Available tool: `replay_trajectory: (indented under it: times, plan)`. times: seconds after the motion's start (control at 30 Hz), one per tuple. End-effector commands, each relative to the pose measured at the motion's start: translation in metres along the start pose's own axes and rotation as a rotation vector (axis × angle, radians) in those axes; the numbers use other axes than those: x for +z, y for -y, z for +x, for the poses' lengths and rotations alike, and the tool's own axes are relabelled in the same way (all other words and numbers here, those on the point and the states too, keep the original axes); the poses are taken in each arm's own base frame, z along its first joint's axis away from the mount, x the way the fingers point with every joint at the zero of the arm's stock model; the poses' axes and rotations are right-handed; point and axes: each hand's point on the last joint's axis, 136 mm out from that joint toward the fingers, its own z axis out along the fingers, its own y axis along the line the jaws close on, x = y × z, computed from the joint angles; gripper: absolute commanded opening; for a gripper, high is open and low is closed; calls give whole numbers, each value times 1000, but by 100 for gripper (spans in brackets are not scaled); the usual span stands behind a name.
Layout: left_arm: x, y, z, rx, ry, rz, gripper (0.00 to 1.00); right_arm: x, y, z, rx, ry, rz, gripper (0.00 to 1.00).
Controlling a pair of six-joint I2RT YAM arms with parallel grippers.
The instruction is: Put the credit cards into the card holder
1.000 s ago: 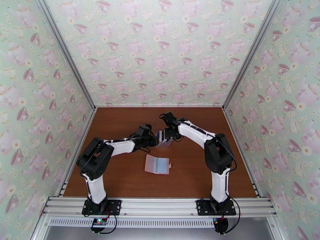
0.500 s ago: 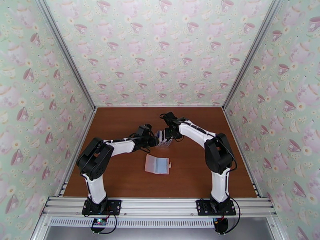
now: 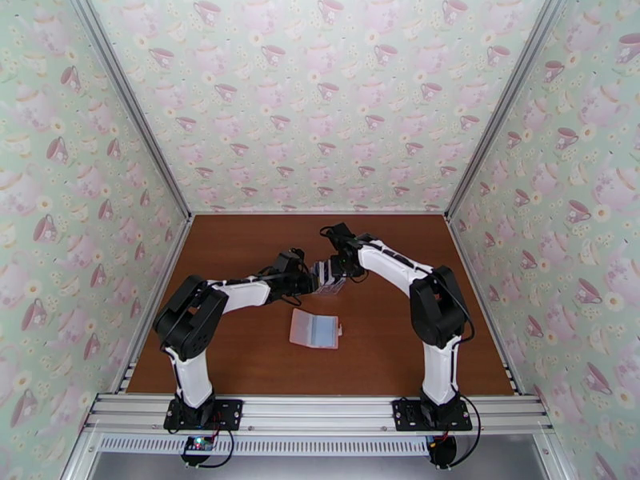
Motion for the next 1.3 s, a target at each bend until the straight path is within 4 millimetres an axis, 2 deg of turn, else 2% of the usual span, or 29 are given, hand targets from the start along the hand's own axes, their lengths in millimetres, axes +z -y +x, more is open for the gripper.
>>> replay_trajectory:
  times: [0.0,0.23,0.37,0.47,0.87,1.07,1.27]
  plan:
    - [0,-18,14,-22,-57,-67,41,-19,23,-9,5,21,55,44]
    - [1,-19,13,-24,-58,-73,41,-21,24,-10,6,18,42,43]
    - [2,-19,13,-25,-60,-70,41,-19,-1,-4,6,-1,-104,47]
    - [2,-20,12,-27,-58,-71,41,-15,-8,2,8,-23,-145,48]
    - [6,-21,11,-29,-65,-72,41,-1,-9,20,-16,-72,-162,49]
    - [4,-21,10,-30,-63,-77,41,-3,11,14,-24,-50,-43,48]
    - [3,-23,10,-29,-63,-82,41,-13,14,2,-24,-21,-26,47]
